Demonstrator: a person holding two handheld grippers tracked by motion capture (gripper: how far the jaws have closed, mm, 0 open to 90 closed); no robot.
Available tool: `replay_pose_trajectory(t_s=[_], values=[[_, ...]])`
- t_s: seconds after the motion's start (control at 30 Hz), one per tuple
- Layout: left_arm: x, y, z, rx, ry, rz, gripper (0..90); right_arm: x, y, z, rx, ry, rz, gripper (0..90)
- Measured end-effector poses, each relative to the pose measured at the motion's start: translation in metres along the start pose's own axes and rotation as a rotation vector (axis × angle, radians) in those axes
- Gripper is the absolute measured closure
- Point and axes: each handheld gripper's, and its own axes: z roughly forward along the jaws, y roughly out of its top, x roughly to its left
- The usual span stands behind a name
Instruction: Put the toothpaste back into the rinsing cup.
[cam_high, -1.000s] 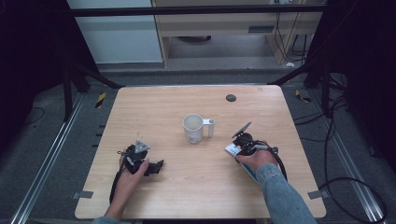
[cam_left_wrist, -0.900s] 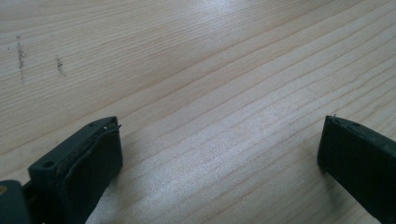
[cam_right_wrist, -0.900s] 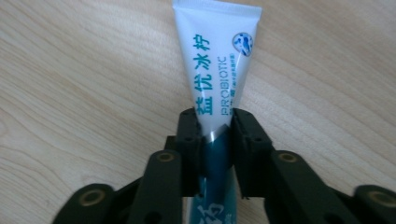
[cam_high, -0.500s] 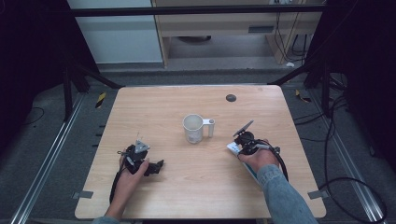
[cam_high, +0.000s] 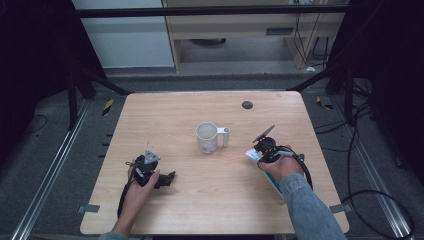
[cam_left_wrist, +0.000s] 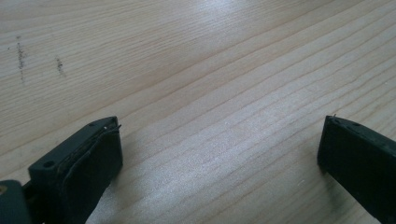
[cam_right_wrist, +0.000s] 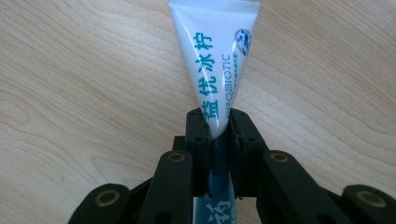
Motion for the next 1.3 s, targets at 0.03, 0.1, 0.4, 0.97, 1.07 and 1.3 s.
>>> replay_pose_trajectory(t_s=[0.03,0.1,0.4,0.97,1.07,1.3], values=[[0.0,0.0,0.0,0.001,-0.001,-0.002,0.0,-0.003,0.0,-0.003,-0.006,-0.005,0.006,79.2],[0.0,0.0,0.0,0.001,-0.001,-0.002,0.0,-0.005,0.001,-0.007,-0.012,-0.01,0.011,79.2],[0.0,0.0,0.0,0.0,-0.001,-0.003,0.0,-0.01,-0.001,-0.014,-0.026,-0.013,0.025,79.3],[0.0,0.0,0.0,-0.002,0.0,-0.003,0.0,-0.016,0.012,-0.051,-0.087,-0.04,0.015,79.3],[0.0,0.0,0.0,-0.002,0.0,-0.002,0.0,-0.016,0.014,-0.058,-0.105,-0.03,0.023,79.4],[0.0,0.0,0.0,-0.002,0.0,-0.002,0.0,-0.016,0.015,-0.063,-0.133,-0.028,0.03,79.4]])
